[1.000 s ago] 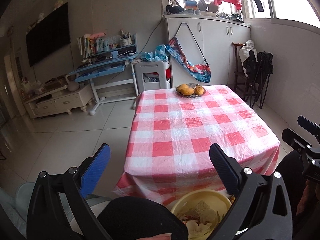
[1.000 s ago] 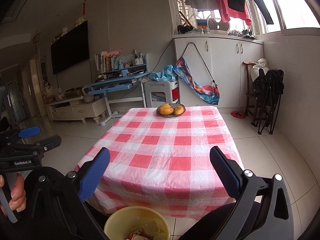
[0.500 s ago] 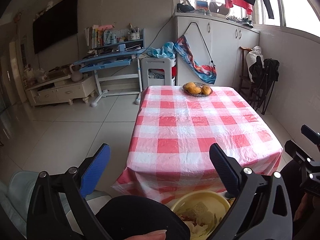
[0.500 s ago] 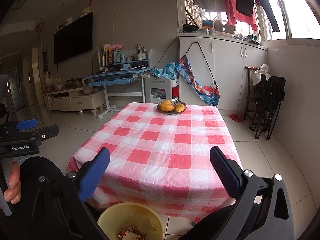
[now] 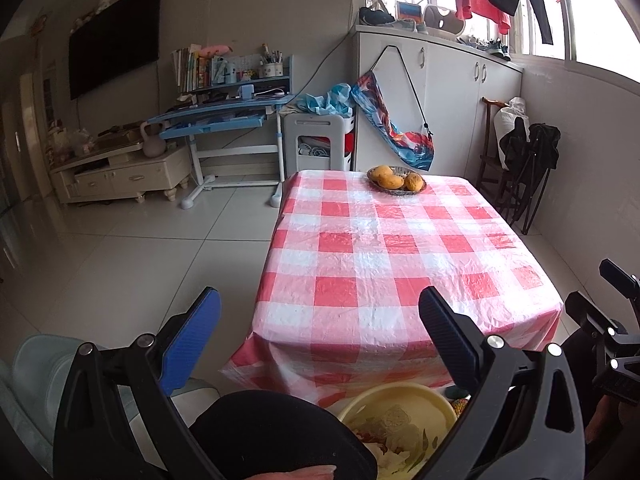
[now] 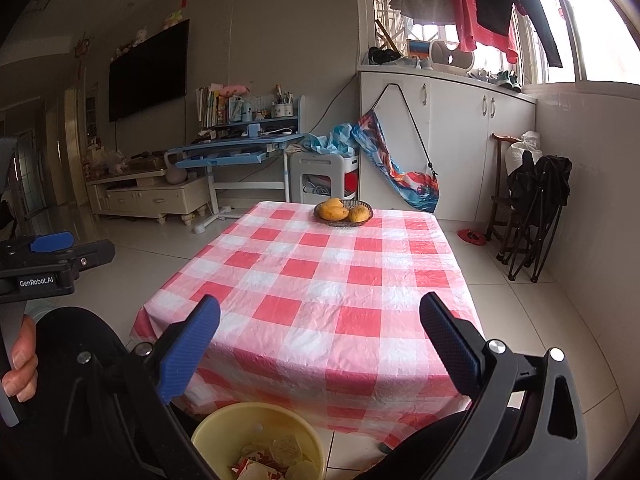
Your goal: Collect trash
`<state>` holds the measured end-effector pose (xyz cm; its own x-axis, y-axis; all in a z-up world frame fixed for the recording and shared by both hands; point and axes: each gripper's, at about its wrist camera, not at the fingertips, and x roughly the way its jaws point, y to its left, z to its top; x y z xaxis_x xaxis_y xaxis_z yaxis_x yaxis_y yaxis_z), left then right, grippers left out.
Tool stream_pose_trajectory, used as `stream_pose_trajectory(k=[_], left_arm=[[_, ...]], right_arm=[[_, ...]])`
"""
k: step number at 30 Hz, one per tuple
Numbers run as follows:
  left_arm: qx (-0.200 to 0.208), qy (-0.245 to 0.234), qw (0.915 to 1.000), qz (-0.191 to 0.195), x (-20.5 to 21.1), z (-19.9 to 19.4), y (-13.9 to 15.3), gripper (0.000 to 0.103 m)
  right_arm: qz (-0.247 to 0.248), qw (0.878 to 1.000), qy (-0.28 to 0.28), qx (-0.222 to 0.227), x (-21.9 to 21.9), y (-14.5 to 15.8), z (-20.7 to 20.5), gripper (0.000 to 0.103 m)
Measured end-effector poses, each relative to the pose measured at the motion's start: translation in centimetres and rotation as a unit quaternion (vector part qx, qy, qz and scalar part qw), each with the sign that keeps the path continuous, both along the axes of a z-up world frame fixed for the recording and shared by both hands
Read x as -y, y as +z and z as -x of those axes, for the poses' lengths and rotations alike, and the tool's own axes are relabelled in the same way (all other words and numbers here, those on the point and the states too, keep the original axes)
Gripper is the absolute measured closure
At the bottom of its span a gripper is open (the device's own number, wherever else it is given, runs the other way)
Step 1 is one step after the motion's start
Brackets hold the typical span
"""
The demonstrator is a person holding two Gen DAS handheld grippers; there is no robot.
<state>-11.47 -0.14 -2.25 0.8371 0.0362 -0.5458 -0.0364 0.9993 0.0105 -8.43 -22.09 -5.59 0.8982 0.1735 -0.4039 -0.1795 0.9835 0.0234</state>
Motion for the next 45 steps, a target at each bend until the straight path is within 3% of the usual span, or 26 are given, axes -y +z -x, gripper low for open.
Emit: stream_pose_trajectory(k=[25, 31, 39, 45], left_arm=[[-0.003, 0.001, 1.0000, 0.002, -0.5, 0.0, -0.2, 0.007], [-0.002, 0.003, 0.9997, 0.025, -1.8, 0.0, -0.4, 0.007], [0.065, -0.001, 0.9948, 0.078, -4.1, 2.1, 0.5, 0.007], [0.047, 0.013, 0.9954, 0.083, -4.5, 1.7, 0.3, 0.007]], right_arm=[[0.000, 1.000, 0.000, 0.000, -0.1, 0.1, 0.0, 0.007], [0.001, 1.000, -0.002, -0.002, 0.4, -0.1, -0.1, 0.007], [0.025, 1.000, -0.007, -0.011, 0.6, -0.4, -0.4, 0.007], [0.030, 0.999, -0.008, -0.013, 0.7, -0.4, -0.4, 0.007]])
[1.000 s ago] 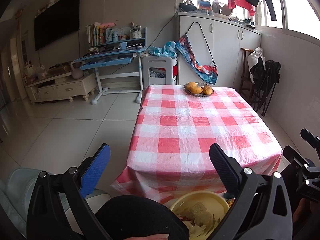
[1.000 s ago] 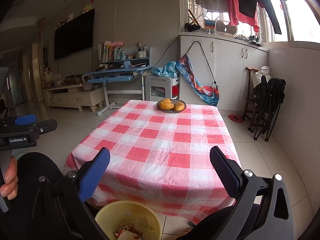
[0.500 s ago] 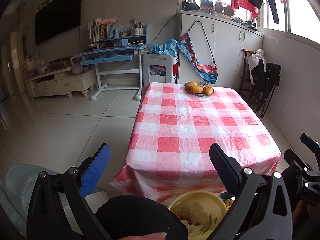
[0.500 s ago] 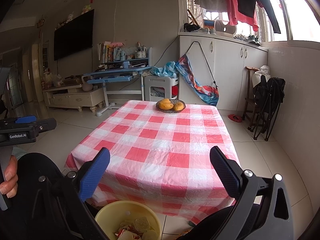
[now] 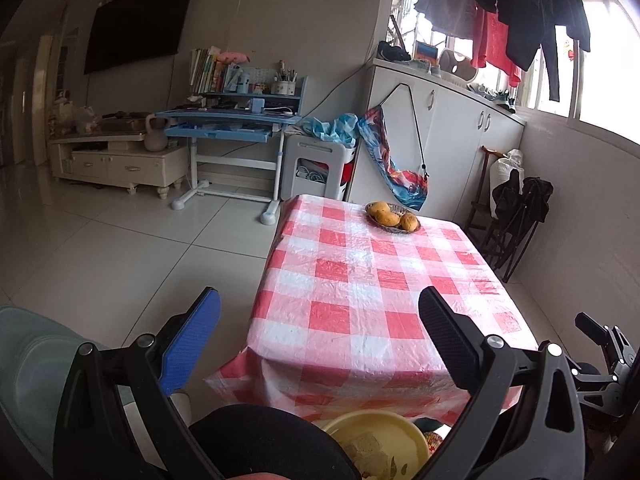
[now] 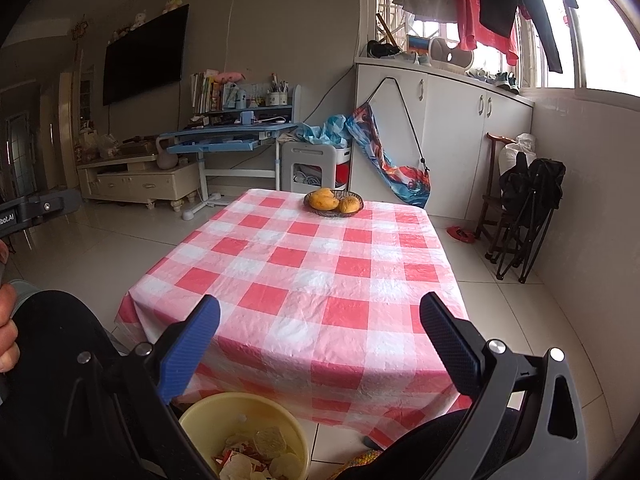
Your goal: Collect trash
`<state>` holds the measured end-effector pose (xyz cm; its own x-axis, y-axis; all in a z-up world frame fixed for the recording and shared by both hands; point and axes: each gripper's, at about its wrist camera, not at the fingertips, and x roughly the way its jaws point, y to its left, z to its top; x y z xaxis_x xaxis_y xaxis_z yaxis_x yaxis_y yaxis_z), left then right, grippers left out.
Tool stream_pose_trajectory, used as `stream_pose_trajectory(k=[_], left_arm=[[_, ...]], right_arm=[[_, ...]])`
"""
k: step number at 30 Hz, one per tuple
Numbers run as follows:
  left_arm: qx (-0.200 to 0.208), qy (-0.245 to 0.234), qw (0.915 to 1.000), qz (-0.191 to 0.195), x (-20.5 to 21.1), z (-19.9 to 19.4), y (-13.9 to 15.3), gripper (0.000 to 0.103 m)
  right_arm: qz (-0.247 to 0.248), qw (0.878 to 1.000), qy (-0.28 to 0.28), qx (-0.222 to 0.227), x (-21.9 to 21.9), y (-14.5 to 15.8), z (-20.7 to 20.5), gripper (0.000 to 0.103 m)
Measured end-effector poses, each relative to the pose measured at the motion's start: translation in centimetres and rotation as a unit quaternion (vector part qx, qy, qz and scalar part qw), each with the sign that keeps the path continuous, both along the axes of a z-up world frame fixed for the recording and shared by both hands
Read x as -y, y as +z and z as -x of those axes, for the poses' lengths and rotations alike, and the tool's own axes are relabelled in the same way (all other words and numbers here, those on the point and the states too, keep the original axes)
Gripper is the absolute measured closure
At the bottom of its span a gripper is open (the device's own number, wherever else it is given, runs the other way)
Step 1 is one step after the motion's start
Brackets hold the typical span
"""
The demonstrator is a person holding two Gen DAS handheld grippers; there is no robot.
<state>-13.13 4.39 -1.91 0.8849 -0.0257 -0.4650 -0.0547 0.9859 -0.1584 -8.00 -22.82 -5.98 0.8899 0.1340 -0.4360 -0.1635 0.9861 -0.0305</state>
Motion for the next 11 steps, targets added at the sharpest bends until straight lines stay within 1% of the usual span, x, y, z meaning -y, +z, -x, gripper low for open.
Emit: stream_pose_trajectory(k=[5, 11], left_arm=[[-0.038, 0.005, 0.9993, 0.003, -0.1, -1.0, -0.6, 0.007], [-0.058, 0.006, 0.9981, 0.021, -0.5, -1.6, -1.0, 0.007]], right_arm=[[0.000, 1.000, 0.000, 0.000, 0.2, 0.0, 0.0, 0.007], [0.001, 1.000, 0.000, -0.001, 0.2, 0.0, 0.0, 0.007]])
